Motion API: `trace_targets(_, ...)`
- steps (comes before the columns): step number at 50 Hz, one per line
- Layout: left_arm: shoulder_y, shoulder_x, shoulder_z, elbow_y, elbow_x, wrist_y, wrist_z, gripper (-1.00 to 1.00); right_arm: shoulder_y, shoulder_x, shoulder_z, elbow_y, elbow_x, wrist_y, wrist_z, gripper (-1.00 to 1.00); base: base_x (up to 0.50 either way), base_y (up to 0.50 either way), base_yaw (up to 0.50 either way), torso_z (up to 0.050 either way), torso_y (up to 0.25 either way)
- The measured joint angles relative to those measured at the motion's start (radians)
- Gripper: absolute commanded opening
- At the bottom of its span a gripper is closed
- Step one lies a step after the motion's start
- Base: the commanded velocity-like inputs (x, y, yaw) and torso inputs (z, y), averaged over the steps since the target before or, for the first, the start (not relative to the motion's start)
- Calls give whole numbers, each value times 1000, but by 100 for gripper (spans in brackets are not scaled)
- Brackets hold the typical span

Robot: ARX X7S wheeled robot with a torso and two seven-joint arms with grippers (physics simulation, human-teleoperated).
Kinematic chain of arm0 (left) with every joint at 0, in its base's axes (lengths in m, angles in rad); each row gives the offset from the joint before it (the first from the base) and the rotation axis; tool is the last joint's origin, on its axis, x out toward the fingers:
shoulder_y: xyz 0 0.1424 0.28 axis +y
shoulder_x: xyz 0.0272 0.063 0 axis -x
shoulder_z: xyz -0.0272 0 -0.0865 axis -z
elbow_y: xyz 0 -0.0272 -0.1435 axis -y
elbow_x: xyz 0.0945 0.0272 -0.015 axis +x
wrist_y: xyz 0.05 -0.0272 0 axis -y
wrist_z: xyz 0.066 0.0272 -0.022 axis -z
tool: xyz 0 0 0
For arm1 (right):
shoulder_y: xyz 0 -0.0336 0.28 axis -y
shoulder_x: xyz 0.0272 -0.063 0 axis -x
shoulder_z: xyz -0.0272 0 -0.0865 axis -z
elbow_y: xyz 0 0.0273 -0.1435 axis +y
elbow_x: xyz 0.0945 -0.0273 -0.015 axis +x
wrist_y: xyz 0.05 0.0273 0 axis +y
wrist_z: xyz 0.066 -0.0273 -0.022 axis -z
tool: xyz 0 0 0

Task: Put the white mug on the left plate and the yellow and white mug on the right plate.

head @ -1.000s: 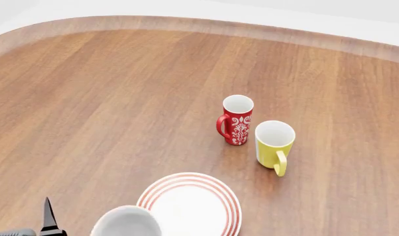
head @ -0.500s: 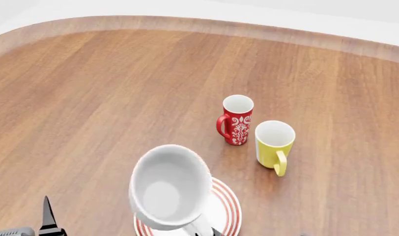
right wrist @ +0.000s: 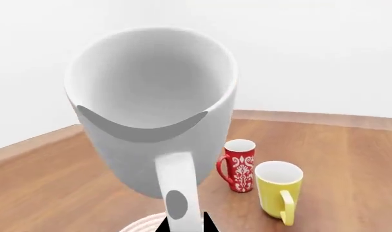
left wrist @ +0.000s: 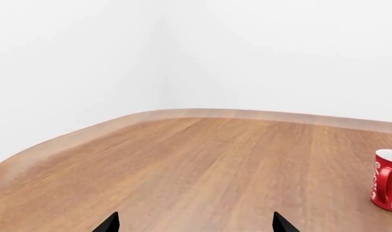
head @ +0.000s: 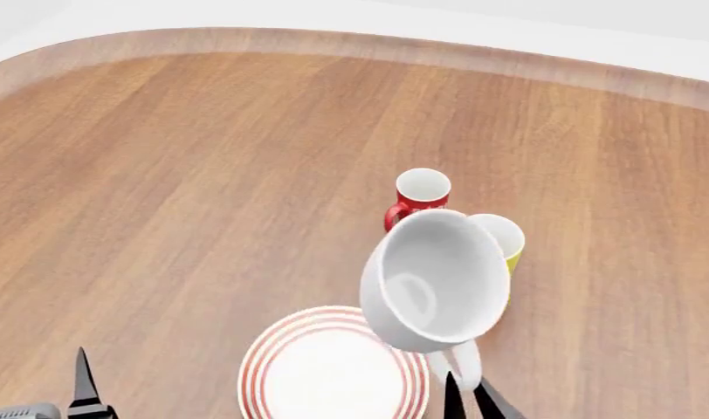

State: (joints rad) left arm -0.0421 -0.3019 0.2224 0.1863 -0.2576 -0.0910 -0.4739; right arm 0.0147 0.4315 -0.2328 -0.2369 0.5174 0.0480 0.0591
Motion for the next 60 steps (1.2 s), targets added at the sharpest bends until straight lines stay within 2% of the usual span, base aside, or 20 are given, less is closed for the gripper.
trace_targets(10,0,-3,3,3,-2,0,-4,100,90,2,-20,75,9,131,40,-100,0,0,0,0,0)
trace_targets(29,6,-6,9,17,-4,-3,-17,100,299,3,-147,230,-37,355,20,-100,0,0,0,0,1)
trace_targets(60,8,-14,15,25,-15,-5,-28,100,521,-111,-268,543,-98,365,-78,-100,0,0,0,0,0)
